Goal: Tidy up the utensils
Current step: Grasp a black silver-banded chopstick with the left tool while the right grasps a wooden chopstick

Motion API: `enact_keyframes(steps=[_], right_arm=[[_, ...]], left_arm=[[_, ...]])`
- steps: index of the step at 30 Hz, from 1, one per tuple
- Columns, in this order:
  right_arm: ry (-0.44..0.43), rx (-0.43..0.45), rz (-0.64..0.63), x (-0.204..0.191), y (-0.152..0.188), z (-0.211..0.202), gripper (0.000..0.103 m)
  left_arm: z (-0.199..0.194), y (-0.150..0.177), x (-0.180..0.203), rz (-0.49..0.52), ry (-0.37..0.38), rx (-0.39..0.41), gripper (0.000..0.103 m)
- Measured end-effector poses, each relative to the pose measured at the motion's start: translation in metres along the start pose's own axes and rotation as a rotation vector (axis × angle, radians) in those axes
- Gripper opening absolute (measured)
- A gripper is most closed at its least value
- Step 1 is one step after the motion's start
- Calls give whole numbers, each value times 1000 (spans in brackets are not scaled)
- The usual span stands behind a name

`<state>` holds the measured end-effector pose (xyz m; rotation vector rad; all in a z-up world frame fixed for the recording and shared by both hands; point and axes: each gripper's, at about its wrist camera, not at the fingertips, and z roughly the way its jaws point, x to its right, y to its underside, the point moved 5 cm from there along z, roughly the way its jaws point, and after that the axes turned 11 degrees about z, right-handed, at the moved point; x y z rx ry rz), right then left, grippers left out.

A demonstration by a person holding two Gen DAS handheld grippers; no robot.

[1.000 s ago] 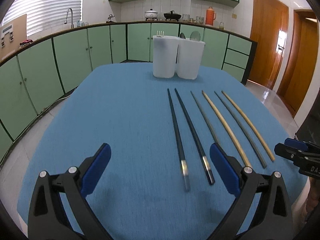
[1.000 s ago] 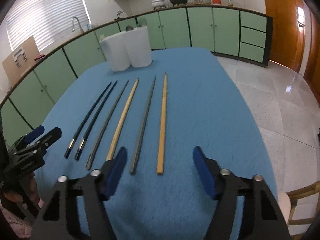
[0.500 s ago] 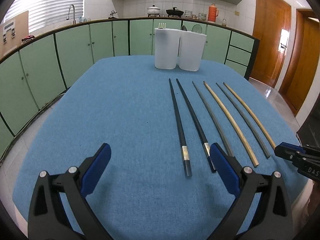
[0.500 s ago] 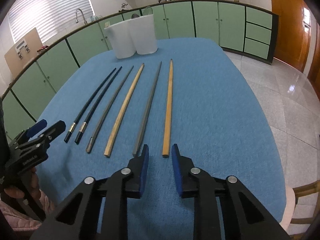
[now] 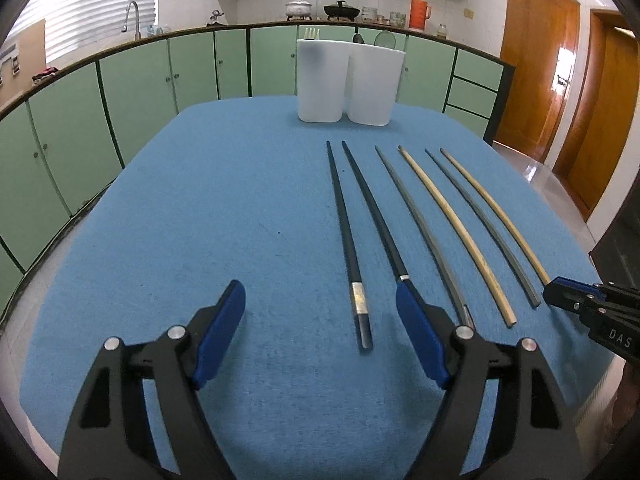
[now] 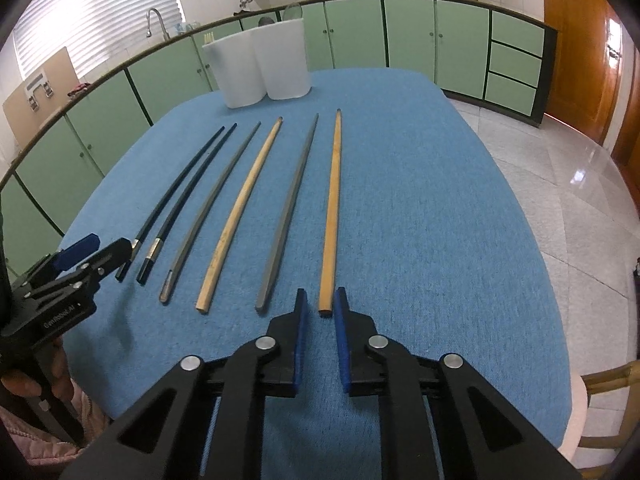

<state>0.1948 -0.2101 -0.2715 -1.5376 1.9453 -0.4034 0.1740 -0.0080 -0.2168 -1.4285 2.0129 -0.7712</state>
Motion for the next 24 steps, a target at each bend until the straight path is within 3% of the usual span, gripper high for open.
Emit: enact_keyframes(steps=[3,7,18,24], right_arm=[[0,0,4,0,-1,1,14],[4,0,3,-2,-2,2,14],[16,-10,6,-1,-2,2,12],[26,-16,8,-1,-4,4,9]], left_arm=[[1,1,3,8,1,-5,73],[8,3,8,15,11,-41,57],[12,0,12,20,6,-74,38],[12,0,17,30,14,-85,19]])
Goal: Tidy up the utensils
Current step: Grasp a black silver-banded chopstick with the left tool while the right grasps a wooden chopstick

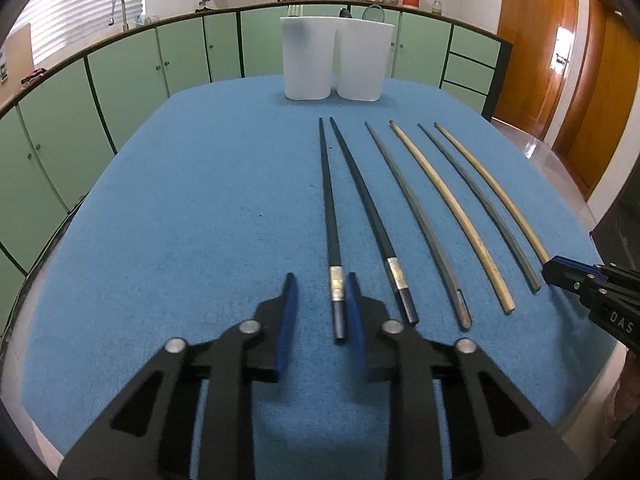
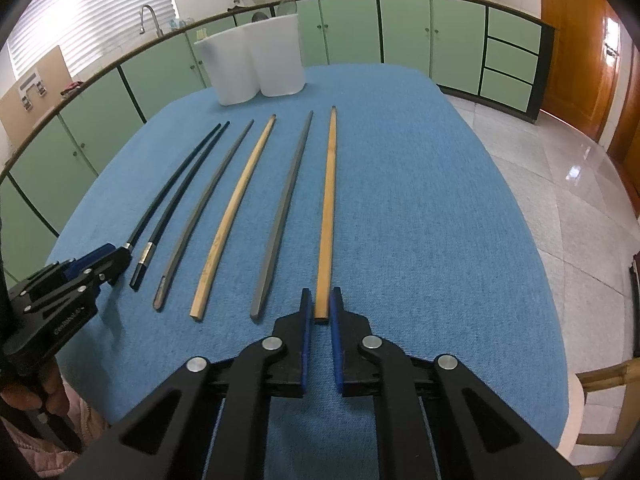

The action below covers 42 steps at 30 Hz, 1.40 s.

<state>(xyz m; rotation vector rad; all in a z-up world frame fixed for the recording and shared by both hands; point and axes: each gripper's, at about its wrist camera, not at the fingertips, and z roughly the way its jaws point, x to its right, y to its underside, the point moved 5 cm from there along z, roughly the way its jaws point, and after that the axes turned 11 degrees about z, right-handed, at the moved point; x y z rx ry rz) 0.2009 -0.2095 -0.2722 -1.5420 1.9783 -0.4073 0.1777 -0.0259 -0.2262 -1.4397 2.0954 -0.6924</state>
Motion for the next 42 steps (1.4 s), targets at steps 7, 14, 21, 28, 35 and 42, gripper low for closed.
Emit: enact_keyframes(steps=[7,14,21,28,35,42], right_arm=[[2,-2,3,0,-1,1,9],[3,-4,4,1,0,1,9],[5,-5,4,1,-1,1,8],[7,-5,8,0,0,2,8],[6,-3,18,1,2,0,8],[1,5,22,2,3,1,8]], left_arm=[[0,0,1,-8,-6,-11,15],[1,-1,0,-19,-1,-11,15],[1,-1,-3,-40,19,-5,16],[-2,2,-7,-58,28,2,20],[-6,6,-6,-57,34,6,29],[-5,5,-4,-50,26,8,28]])
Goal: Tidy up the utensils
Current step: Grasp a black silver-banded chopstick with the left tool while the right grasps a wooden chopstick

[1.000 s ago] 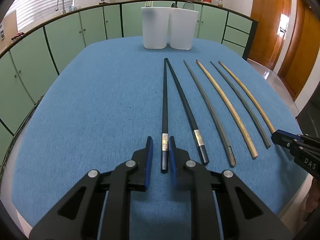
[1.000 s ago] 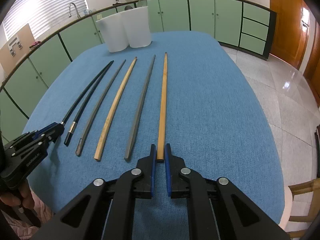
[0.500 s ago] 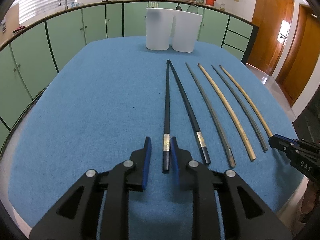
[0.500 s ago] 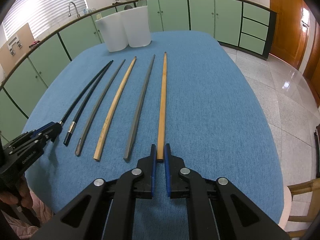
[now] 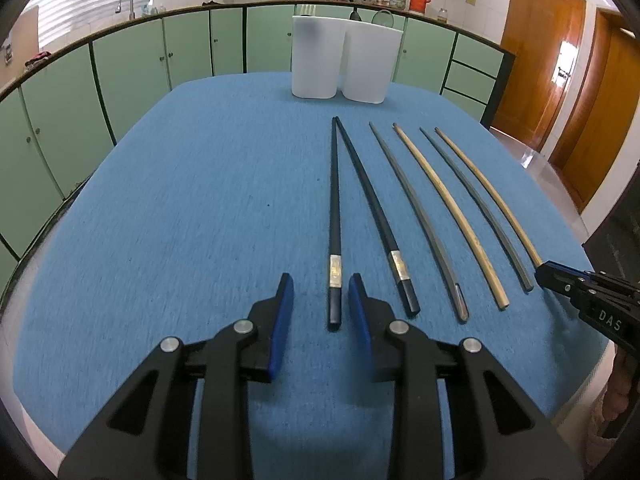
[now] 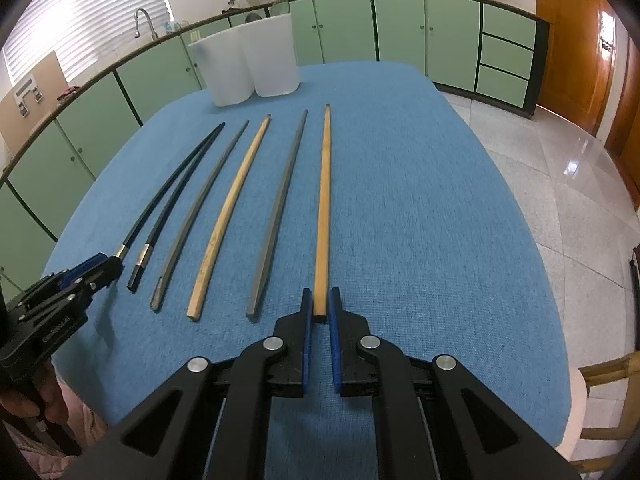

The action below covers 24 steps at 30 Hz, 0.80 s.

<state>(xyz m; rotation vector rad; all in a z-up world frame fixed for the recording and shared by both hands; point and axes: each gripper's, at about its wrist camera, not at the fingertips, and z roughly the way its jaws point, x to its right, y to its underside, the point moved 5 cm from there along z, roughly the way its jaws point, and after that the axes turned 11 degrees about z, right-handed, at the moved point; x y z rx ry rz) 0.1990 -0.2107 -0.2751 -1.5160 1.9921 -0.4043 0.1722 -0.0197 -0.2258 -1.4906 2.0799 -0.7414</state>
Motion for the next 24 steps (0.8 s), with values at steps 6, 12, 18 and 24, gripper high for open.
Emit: enact_keyframes(steps=[6,12,18,24], right_arm=[[-3,-3,10,2,0,-2,8],[-1,2,10,2,1,-1,8],[-4,6,12,2,1,-2,8],[-2,17,8,3,2,-2,8]], left_arm=[[-6,7,1,1,4,-12,28],[-7,9,5,12,4,-11,19],[-8,11,10,25,4,-11,13],[-10,13,11,30,0,-6,11]])
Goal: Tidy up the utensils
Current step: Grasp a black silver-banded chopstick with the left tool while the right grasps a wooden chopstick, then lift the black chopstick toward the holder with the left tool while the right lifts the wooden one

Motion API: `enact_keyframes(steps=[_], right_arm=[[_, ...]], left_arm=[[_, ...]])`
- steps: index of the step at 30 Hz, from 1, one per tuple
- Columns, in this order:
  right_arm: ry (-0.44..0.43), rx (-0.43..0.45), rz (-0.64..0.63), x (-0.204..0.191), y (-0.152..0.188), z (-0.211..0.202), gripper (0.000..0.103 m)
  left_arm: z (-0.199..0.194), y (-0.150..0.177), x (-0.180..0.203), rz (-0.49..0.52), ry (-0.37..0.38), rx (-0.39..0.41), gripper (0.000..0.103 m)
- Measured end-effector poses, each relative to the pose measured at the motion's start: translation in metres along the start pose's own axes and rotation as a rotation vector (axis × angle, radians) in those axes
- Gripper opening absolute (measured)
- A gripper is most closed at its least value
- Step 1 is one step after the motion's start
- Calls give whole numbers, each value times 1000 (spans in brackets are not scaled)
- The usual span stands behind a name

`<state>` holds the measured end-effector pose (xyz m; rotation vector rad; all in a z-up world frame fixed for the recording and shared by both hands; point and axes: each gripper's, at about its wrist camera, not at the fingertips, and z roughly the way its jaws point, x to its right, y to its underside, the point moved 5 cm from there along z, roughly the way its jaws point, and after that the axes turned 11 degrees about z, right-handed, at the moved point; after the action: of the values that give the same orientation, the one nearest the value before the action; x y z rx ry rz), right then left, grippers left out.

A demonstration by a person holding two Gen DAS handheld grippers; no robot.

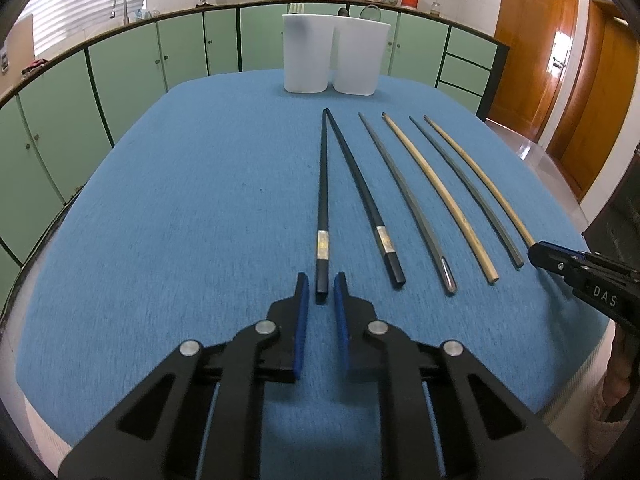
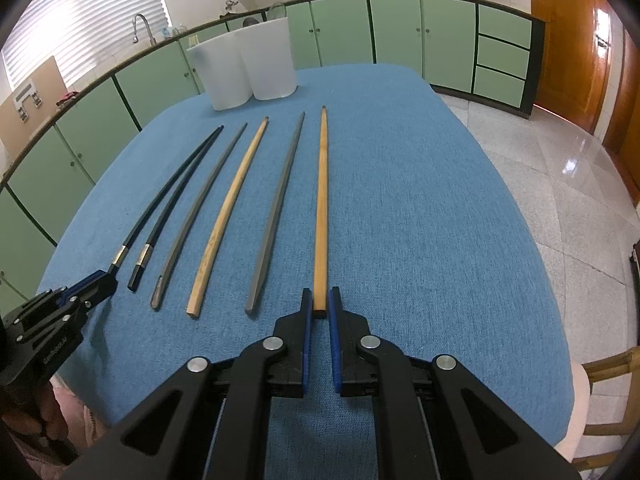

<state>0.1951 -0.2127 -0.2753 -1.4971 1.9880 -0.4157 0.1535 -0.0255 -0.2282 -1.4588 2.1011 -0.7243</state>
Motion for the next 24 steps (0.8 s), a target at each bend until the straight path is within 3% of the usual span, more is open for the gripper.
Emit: enact_keyframes(steps=[2,13,24], right_arm=[[5,5,-4,0,1,0,8],[23,26,-10,-2,-6,-6,7],[8,157,-84,-13,-62,-57,7]], left_arm=[[0,0,1,3,3,2,6],[-6,-6,1,19,-5,13,6],[-58,-66,-9,126,-130,190,6]])
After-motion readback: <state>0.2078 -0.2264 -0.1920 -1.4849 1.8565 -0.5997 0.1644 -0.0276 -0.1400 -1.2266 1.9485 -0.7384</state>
